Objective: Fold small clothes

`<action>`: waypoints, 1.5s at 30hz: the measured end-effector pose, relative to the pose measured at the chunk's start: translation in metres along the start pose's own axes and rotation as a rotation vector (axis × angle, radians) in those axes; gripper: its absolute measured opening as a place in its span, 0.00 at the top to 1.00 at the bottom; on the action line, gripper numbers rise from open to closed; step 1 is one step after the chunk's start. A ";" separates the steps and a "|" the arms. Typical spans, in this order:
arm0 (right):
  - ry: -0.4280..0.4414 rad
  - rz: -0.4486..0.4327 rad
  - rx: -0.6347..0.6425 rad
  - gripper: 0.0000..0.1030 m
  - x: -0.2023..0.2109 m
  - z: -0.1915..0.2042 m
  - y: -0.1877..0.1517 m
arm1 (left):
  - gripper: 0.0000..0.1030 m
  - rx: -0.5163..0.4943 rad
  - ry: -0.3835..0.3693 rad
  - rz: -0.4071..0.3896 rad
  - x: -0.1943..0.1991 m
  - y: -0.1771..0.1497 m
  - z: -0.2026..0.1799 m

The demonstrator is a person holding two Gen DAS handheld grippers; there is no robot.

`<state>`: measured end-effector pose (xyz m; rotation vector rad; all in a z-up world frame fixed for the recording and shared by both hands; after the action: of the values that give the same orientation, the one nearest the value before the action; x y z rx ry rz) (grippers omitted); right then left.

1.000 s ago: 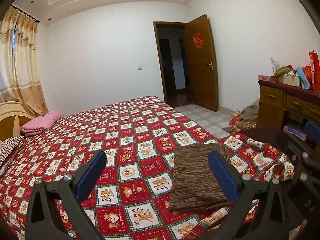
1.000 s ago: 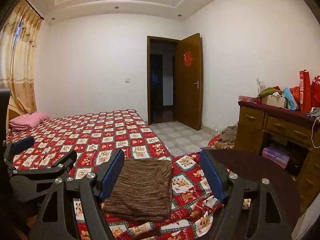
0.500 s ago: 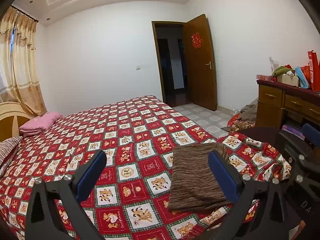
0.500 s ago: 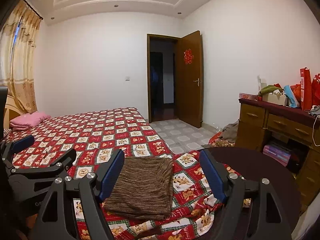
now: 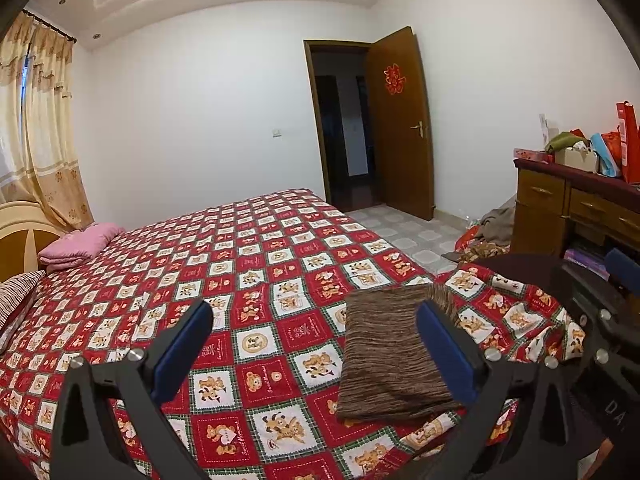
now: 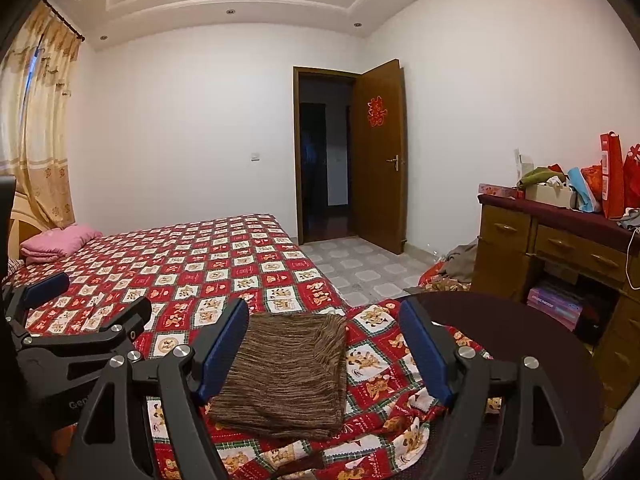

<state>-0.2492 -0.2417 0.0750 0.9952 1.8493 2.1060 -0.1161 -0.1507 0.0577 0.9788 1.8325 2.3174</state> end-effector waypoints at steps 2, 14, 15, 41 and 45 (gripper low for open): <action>0.000 0.002 -0.001 0.24 0.000 0.000 0.000 | 0.00 -0.002 0.001 -0.002 0.000 0.000 0.000; 0.006 0.009 0.005 0.24 -0.002 0.004 -0.003 | 0.00 -0.004 0.001 0.001 -0.001 -0.002 0.001; 0.006 0.008 0.005 0.24 -0.002 0.003 -0.003 | 0.00 -0.003 0.003 0.001 -0.001 -0.002 0.001; -0.007 0.012 -0.004 0.24 -0.005 0.000 -0.007 | 0.00 -0.016 0.007 0.005 -0.008 -0.007 0.012; -0.006 0.013 -0.003 0.24 -0.005 0.000 -0.007 | 0.00 -0.006 -0.006 0.027 -0.012 -0.007 0.014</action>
<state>-0.2472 -0.2429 0.0668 1.0140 1.8420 2.1100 -0.1023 -0.1407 0.0479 1.0143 1.8199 2.3317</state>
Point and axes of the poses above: each gripper's, at about its wrist camera, not at the fingertips, and x roughly against the way its jaws point, z to its left, y to its top, the point moved 3 cm from there along -x, roughly the way its jaws point, and after that the axes turned 5 degrees about z, right-handed, at the moved point
